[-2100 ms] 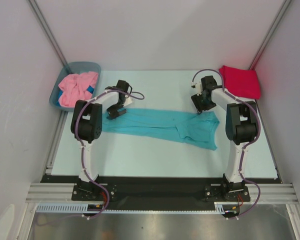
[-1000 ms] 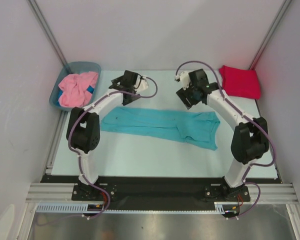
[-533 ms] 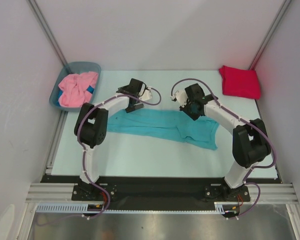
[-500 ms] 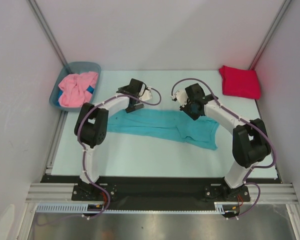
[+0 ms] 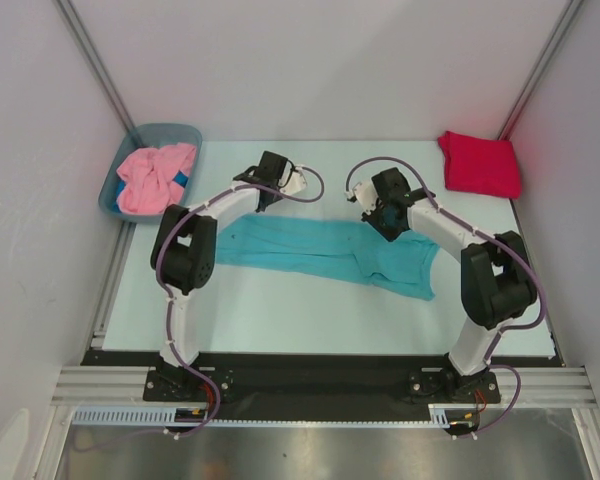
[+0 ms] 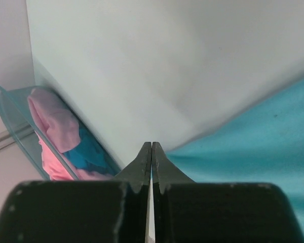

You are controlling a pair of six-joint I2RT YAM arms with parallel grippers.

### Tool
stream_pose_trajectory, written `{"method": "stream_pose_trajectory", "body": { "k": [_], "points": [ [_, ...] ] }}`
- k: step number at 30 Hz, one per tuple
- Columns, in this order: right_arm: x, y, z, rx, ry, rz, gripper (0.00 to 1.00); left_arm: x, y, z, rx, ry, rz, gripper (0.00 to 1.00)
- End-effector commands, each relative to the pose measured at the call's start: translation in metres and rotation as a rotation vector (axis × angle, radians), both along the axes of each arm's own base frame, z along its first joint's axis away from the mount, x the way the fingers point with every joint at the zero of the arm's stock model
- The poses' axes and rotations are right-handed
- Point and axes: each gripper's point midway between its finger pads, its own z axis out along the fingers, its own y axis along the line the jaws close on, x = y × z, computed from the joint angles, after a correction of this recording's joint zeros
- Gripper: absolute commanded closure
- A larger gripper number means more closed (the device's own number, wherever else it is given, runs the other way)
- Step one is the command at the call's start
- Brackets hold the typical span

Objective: Fold and stack the t-shirts
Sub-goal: Fold the tshirt

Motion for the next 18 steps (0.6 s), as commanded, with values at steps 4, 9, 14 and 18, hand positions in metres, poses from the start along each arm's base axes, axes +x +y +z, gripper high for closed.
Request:
{"method": "stream_pose_trajectory", "body": {
  "k": [4,9,14,18],
  "points": [
    [0.013,0.004,0.004,0.025,-0.029,-0.018,0.85,-0.005,-0.005,-0.004,-0.073,0.065,0.04,1.0],
    [0.011,0.001,-0.002,0.027,-0.012,-0.028,0.84,-0.022,0.0,-0.029,-0.104,0.198,0.085,1.0],
    [0.007,-0.004,-0.008,0.024,0.005,-0.041,0.84,-0.034,0.007,-0.05,-0.109,0.283,0.129,1.0],
    [0.005,-0.006,-0.011,0.032,0.017,-0.057,0.84,-0.037,0.019,-0.06,-0.102,0.317,0.173,1.0]
  ]
}}
